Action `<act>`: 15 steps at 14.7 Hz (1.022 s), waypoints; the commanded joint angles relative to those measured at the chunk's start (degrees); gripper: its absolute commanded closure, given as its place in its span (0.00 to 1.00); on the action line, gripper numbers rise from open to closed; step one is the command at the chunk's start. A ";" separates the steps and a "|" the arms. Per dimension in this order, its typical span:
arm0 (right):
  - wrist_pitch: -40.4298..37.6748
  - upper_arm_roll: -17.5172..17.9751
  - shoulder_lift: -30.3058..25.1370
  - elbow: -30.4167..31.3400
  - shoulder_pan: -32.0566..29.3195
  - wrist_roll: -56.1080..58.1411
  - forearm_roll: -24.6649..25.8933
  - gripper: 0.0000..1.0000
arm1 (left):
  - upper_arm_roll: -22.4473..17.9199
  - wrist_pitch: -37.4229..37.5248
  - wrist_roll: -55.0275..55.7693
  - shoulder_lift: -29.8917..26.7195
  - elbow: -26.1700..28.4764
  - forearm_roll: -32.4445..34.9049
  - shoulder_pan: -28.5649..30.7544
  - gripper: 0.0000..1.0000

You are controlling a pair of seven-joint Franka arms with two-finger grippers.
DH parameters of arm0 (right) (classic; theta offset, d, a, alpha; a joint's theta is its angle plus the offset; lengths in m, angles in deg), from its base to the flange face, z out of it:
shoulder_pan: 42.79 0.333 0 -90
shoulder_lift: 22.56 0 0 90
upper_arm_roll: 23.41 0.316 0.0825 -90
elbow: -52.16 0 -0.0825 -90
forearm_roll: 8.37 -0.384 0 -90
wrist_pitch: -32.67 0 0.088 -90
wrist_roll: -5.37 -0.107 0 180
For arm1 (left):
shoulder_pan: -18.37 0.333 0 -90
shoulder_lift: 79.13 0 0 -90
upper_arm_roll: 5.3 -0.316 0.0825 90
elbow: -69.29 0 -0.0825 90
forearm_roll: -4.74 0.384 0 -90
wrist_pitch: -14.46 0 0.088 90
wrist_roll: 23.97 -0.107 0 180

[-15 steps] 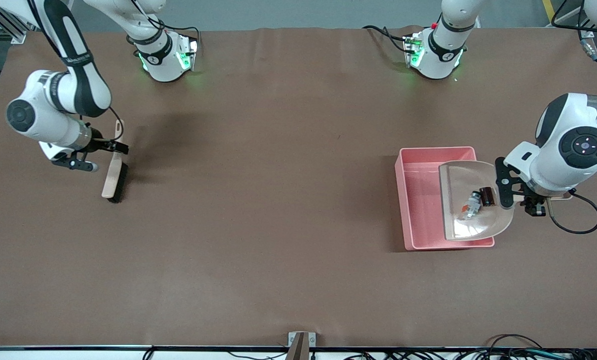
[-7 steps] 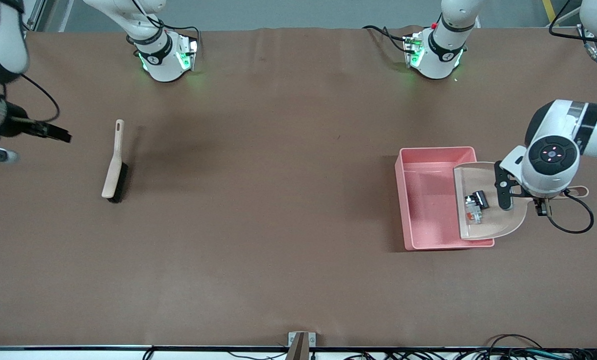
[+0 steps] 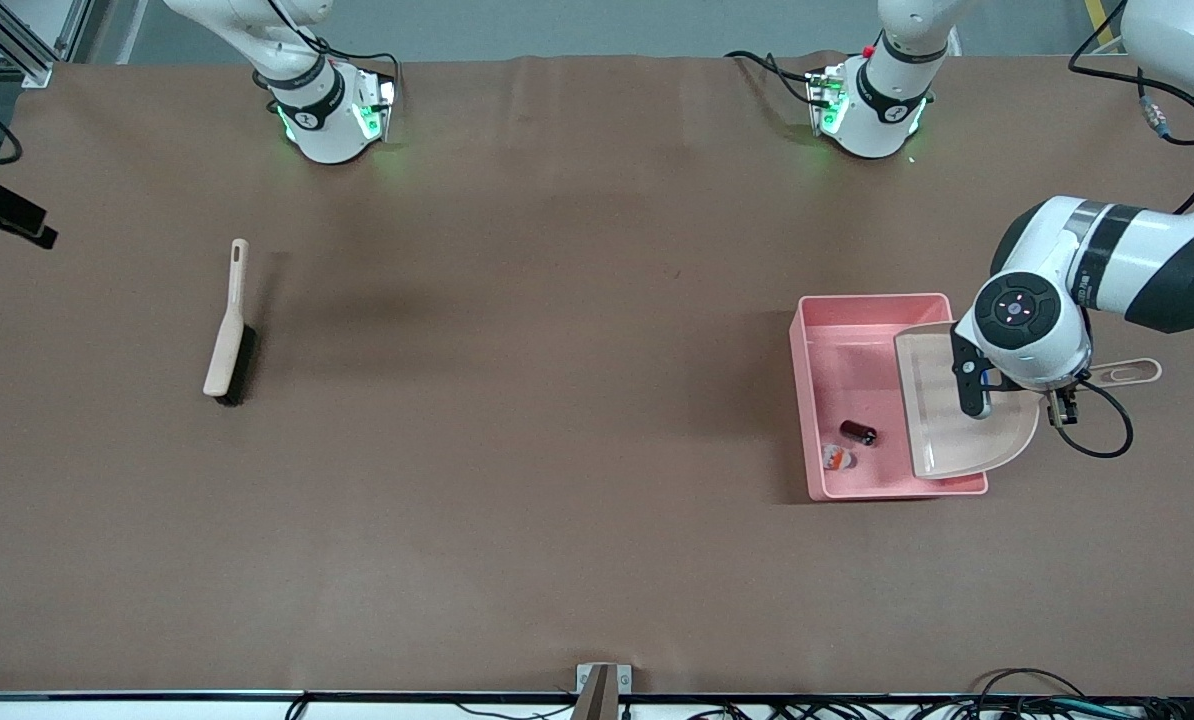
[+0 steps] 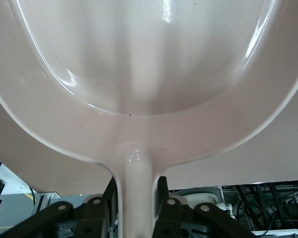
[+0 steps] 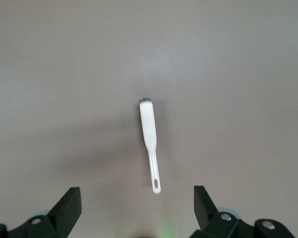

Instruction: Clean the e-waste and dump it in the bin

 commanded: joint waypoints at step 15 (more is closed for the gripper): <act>-0.73 -0.07 7.48 -10.88 5.76 -0.05 -0.04 0.00 | 6.44 -7.83 8.99 7.09 -12.90 -15.23 -15.29 0.85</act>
